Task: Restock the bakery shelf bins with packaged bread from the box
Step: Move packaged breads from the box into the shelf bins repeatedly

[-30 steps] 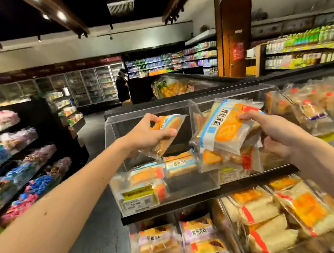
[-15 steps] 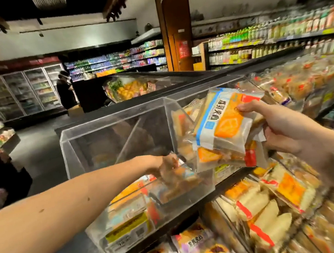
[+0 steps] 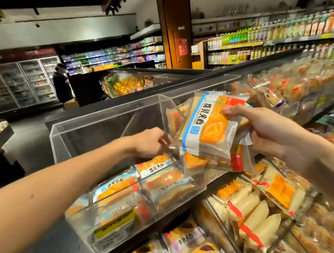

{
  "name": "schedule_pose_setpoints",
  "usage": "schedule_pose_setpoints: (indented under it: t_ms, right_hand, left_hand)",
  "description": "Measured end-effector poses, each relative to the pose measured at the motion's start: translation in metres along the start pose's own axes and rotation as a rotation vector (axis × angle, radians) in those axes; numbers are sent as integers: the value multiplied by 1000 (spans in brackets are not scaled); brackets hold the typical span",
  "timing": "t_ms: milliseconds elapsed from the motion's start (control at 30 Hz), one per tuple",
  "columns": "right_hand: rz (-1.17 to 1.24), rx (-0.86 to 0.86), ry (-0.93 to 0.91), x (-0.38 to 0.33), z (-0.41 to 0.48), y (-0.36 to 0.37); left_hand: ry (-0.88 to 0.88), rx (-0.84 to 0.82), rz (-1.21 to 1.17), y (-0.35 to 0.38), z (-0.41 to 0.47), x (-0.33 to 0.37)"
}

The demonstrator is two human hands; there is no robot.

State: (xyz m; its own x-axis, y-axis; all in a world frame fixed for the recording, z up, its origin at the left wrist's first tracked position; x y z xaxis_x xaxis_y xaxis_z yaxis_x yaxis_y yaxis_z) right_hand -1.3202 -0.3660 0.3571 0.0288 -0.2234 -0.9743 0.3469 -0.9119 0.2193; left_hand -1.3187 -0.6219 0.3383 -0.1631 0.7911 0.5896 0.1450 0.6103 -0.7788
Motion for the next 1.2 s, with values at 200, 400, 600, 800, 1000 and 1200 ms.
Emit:
schedule_pose_setpoints:
  t_ms: [200, 400, 600, 800, 1000, 1200]
  right_hand:
    - [-1, -84, -92, -9, 6, 30]
    - [19, -167, -125, -11, 9, 79]
    - [-48, -257, -51, 2, 8, 99]
    - [-19, -239, 30, 4, 16, 86]
    - [-57, -156, 50, 5, 25, 70]
    - [-43, -104, 38, 7, 32, 59]
  left_hand:
    - [271, 404, -212, -42, -79, 78]
    - [179, 449, 244, -36, -102, 72]
    - [55, 445, 150, -43, -107, 40]
    - [-79, 392, 30, -68, -104, -3]
    - [-169, 197, 324, -65, -83, -41]
    - [-212, 68, 638, -46, -50, -66]
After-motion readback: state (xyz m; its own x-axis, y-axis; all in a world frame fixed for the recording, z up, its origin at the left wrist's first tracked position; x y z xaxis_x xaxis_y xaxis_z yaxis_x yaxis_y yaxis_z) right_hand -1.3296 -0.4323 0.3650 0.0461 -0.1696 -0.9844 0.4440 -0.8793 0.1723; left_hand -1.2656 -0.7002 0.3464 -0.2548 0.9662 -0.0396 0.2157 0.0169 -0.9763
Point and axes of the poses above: each hand's wrist, its own z-axis towards the middle knuckle, its own y-axis out of the palm, x = y × z, the point moved 2 cm from there along z, towards the middle knuckle, and after that the axes turned 6 degrees about -y, right-handed, at the moved point
